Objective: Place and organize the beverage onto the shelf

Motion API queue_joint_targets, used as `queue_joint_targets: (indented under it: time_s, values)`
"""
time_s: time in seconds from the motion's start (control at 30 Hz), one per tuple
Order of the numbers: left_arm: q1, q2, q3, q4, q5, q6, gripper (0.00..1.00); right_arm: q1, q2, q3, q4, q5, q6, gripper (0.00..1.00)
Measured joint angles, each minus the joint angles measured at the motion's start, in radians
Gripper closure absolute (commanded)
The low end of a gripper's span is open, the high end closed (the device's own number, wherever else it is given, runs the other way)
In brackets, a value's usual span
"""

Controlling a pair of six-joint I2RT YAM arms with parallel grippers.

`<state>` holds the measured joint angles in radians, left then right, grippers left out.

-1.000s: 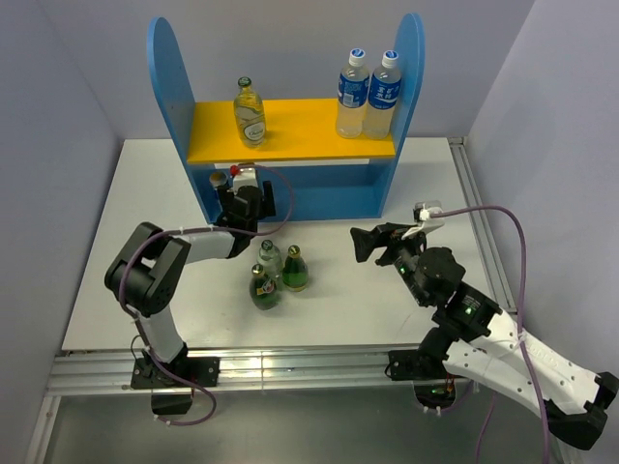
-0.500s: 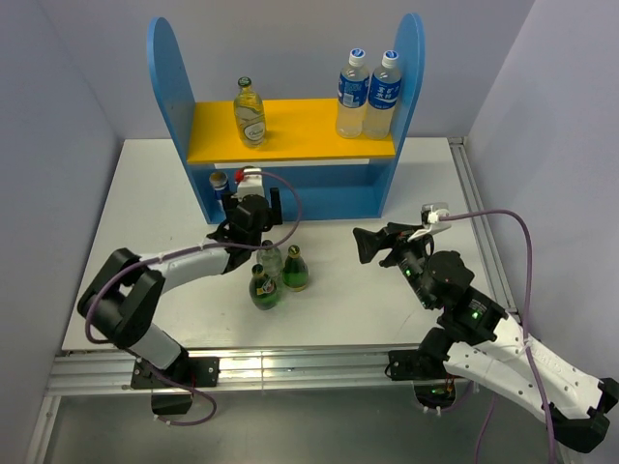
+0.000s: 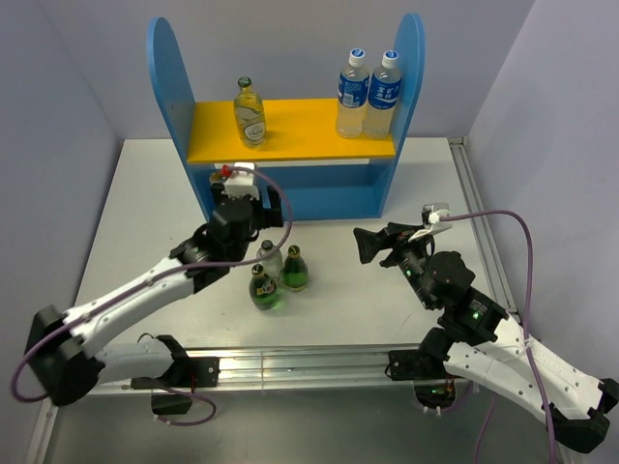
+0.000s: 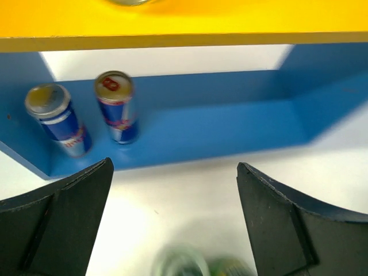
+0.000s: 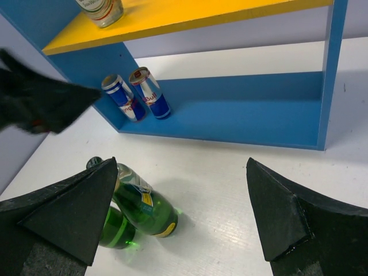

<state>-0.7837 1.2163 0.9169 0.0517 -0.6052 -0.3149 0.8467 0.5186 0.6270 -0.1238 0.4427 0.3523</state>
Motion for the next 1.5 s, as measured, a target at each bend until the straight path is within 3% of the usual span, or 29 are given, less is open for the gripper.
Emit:
queue_joint_targets:
  time_s: [0.2,0.33,0.53,0.77,1.0,1.33,1.5]
  values:
    - [-0.172,-0.277,-0.031,-0.142,0.045,-0.050,0.00,0.000,0.000,-0.003,0.002,0.000,0.000,0.00]
    - [-0.287,-0.363,-0.096,-0.214,0.052,-0.121,0.01,0.000,0.003,-0.007,0.002,-0.001,0.000,0.00]
    - [-0.469,-0.319,-0.184,-0.341,-0.069,-0.261,0.01,0.000,0.001,-0.007,0.002,-0.001,0.000,0.00]
    - [-0.583,-0.357,-0.205,-0.402,-0.211,-0.469,0.01,0.000,-0.004,-0.008,0.001,-0.001,0.000,0.00]
    - [-0.674,-0.329,-0.179,-0.495,-0.365,-0.587,0.01,0.000,-0.006,-0.014,0.001,-0.003,0.004,0.00]
    - [-0.783,-0.221,-0.072,-0.953,-0.516,-0.912,0.01,0.000,-0.013,-0.031,0.004,-0.006,0.008,0.00]
    - [-0.810,-0.222,-0.044,-1.062,-0.558,-1.007,0.01,0.000,-0.011,-0.034,0.003,-0.007,0.008,0.00]
